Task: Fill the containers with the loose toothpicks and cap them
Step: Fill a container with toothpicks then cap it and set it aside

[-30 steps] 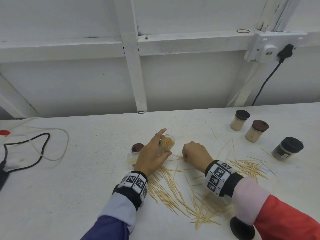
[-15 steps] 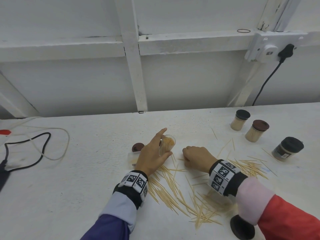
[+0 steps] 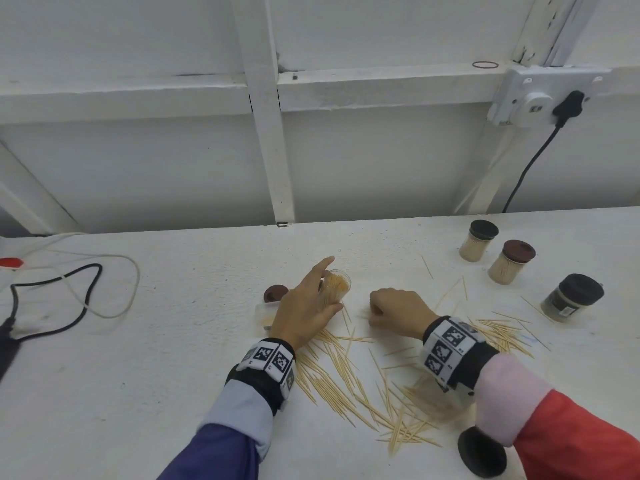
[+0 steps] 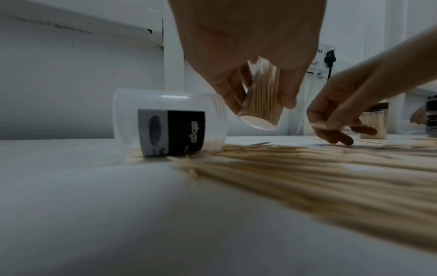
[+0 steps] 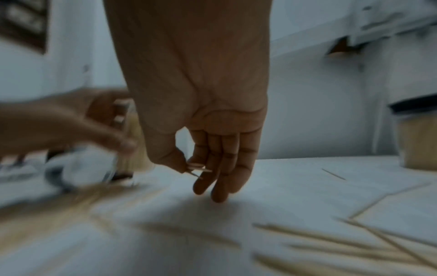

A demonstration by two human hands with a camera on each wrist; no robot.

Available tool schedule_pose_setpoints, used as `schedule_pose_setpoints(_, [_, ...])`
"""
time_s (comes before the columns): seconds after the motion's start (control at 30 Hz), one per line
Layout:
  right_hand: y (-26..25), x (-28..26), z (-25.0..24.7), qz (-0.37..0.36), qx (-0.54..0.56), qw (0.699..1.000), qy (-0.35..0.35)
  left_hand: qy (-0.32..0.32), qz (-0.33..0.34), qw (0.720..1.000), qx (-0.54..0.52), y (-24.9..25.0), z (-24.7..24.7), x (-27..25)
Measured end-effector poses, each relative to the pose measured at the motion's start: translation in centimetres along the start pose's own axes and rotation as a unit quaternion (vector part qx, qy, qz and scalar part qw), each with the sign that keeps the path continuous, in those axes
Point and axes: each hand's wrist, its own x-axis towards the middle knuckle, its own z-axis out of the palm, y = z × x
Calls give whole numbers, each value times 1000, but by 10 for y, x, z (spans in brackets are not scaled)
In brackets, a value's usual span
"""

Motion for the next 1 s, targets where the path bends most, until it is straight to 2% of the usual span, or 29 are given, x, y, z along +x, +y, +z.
schedule_pose_setpoints(0.07, [7,0,-9,15,109,994,25,1,-3,1000,1,0,0,0])
schedule_pose_setpoints(0.17, [13,-2,-27,3,287,953,95,2,-4,1000,10,0,0,0])
schedule_pose_setpoints(0.27, [10,-4,-44,-32,355,917,177,0,-4,1000,15,1,0,0])
schedule_pose_setpoints(0.33, [6,-4,-51,-64,354,914,187,-2,-3,1000,12,1,0,0])
schedule_pose_setpoints(0.47, [-7,0,-53,-105,239,955,142,-5,1,1000,7,2,0,-1])
schedule_pose_setpoints(0.7, [-36,7,-59,-123,75,975,171,-19,14,1000,-8,5,0,-2])
schedule_pose_setpoints(0.9, [-43,8,-54,-112,147,963,195,-15,11,999,-29,3,0,-2])
schedule_pose_setpoints(1.0, [-34,10,-53,-86,222,942,236,-1,8,999,-43,1,0,-1])
